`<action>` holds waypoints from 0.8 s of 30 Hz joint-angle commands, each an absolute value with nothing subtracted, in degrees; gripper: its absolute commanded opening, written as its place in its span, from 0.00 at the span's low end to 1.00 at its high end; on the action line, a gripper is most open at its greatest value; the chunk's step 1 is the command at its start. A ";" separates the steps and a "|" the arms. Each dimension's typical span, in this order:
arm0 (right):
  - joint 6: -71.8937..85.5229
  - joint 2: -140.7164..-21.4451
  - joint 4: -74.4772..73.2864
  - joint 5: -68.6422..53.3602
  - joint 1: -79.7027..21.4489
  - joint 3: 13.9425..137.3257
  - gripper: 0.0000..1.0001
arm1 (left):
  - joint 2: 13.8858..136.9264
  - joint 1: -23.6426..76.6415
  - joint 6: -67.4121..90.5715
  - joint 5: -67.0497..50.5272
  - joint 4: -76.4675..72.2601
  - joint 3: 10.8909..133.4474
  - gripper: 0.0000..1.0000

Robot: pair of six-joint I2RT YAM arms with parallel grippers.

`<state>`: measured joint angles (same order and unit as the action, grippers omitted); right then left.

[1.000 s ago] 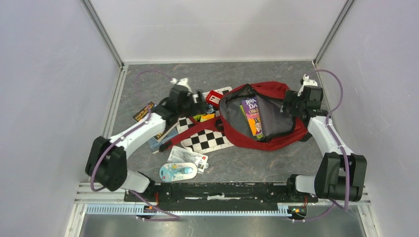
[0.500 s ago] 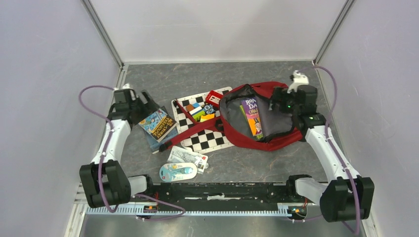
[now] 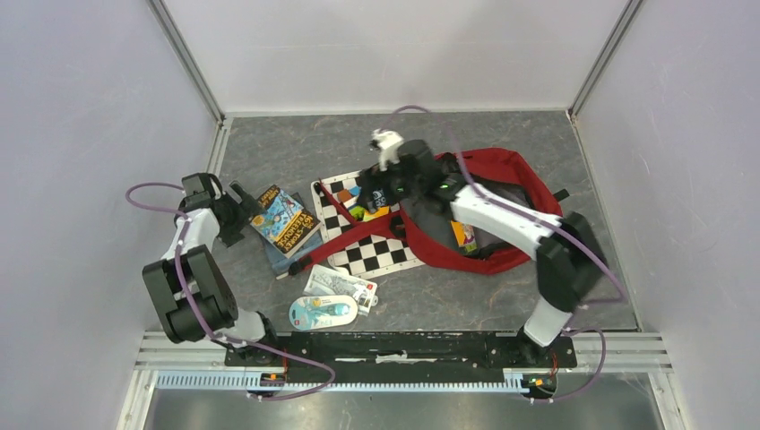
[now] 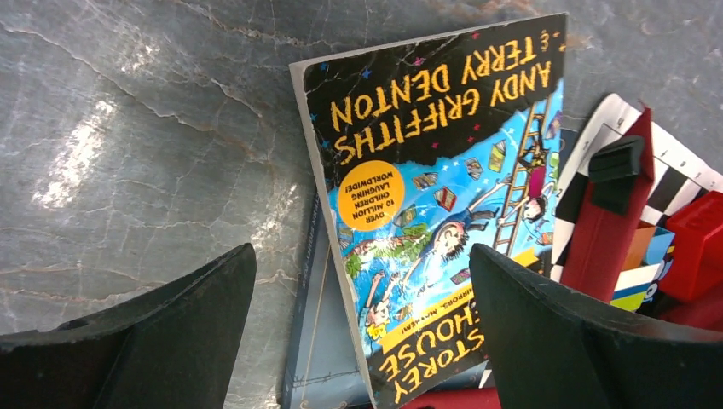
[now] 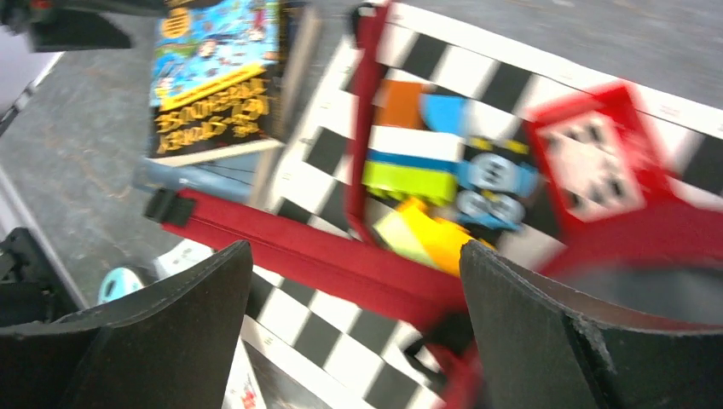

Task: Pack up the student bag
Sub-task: Pick up the book from the center of the board.

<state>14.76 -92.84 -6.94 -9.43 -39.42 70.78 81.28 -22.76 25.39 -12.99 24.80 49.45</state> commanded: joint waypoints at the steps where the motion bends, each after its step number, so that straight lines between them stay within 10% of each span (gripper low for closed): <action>1: 14.14 -104.55 -5.98 -15.30 -46.83 83.07 0.95 | 85.73 -23.01 24.34 -14.29 23.97 52.73 1.00; 9: 17.75 -124.96 -7.88 -21.06 -51.59 102.28 0.92 | 94.32 -23.07 23.09 -16.12 23.24 57.14 0.98; 24: 22.67 -136.75 -6.30 -19.78 -50.81 107.64 0.87 | 98.70 -21.84 23.20 -21.96 22.06 58.18 0.51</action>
<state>20.25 -134.89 -8.47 -19.22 -50.98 105.03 97.41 -23.03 24.99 -19.79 23.09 57.06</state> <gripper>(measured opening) 0.887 0.553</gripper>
